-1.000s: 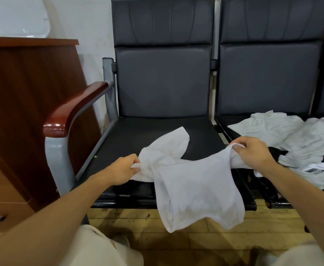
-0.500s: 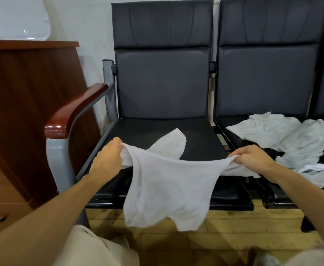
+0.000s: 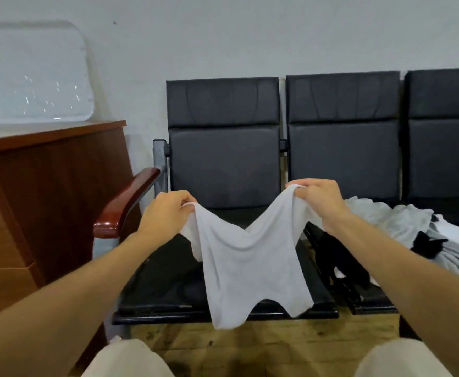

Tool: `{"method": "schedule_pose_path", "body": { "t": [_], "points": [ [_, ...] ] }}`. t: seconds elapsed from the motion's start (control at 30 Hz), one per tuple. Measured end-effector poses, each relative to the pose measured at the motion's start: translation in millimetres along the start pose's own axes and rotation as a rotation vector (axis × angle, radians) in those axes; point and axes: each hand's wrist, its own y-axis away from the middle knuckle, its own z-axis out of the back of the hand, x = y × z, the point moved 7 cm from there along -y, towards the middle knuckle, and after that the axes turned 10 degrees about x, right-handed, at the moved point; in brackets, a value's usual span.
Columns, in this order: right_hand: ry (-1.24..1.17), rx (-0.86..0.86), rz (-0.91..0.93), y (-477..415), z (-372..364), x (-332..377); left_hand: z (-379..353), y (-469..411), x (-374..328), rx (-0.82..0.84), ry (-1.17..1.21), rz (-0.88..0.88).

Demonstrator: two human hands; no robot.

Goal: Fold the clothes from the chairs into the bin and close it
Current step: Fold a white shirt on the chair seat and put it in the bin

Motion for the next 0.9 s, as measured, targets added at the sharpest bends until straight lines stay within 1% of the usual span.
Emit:
{"method": "schedule_pose_path", "body": {
  "t": [0.1, 0.17, 0.23, 0.3, 0.4, 0.43, 0.5, 0.53, 0.57, 0.6, 0.63, 0.7, 0.73, 0.77, 0.83, 0.9],
  "points": [
    [-0.054, -0.055, 0.089, 6.8, 12.7, 55.2, 54.6, -6.9, -37.2, -0.084, -0.067, -0.08],
    [-0.092, -0.093, 0.139, 12.3, 22.0, 88.8, 86.8, -10.9, -56.2, -0.116, -0.063, -0.087],
    [-0.126, -0.143, 0.184, 19.6, 32.2, 120.2, 115.5, -13.6, -70.1, -0.128, 0.003, -0.055],
    [-0.165, -0.206, 0.215, 25.4, 44.3, 147.6, 135.7, -15.1, -84.4, -0.084, 0.116, -0.037],
    [-0.233, -0.289, 0.232, 33.5, 61.2, 174.1, 157.9, -9.5, -109.9, -0.048, 0.323, -0.058],
    [-0.238, -0.305, 0.241, 34.7, 64.8, 178.5, 162.8, -6.7, -115.8, -0.05, 0.425, -0.067],
    [-0.205, -0.327, 0.257, 37.0, 68.6, 182.0, 167.2, -1.4, -119.8, -0.055, 0.707, -0.058],
    [-0.144, -0.352, 0.258, 37.4, 70.3, 180.7, 167.0, 1.4, -116.3, -0.063, 0.874, -0.031],
    [-0.023, -0.399, 0.249, 38.7, 73.6, 178.4, 166.0, 3.7, -111.4, -0.084, 1.018, 0.014],
    [0.135, -0.462, 0.229, 41.5, 78.1, 175.5, 164.4, 5.3, -103.2, -0.118, 1.093, 0.071],
    [0.286, -0.522, 0.206, 44.5, 83.2, 171.8, 163.9, 7.0, -94.7, -0.153, 1.051, 0.131],
    [0.465, -0.556, 0.151, 47.0, 92.7, 159.0, 164.6, 12.0, -77.3, -0.202, 0.687, 0.233],
    [0.514, -0.545, 0.121, 47.4, 96.2, 151.6, 165.0, 14.9, -71.1, -0.217, 0.516, 0.241],
    [0.562, -0.53, 0.1, 47.4, 98.2, 144.6, 163.4, 17.9, -65.9, -0.217, 0.395, 0.235],
    [0.663, -0.508, 0.097, 49.0, 98.6, 134.7, 156.1, 21.9, -55.6, -0.185, 0.283, 0.236],
    [0.751, -0.499, 0.126, 50.8, 96.0, 129.9, 148.6, 21.5, -46.0, -0.143, 0.274, 0.258]
  ]
}}
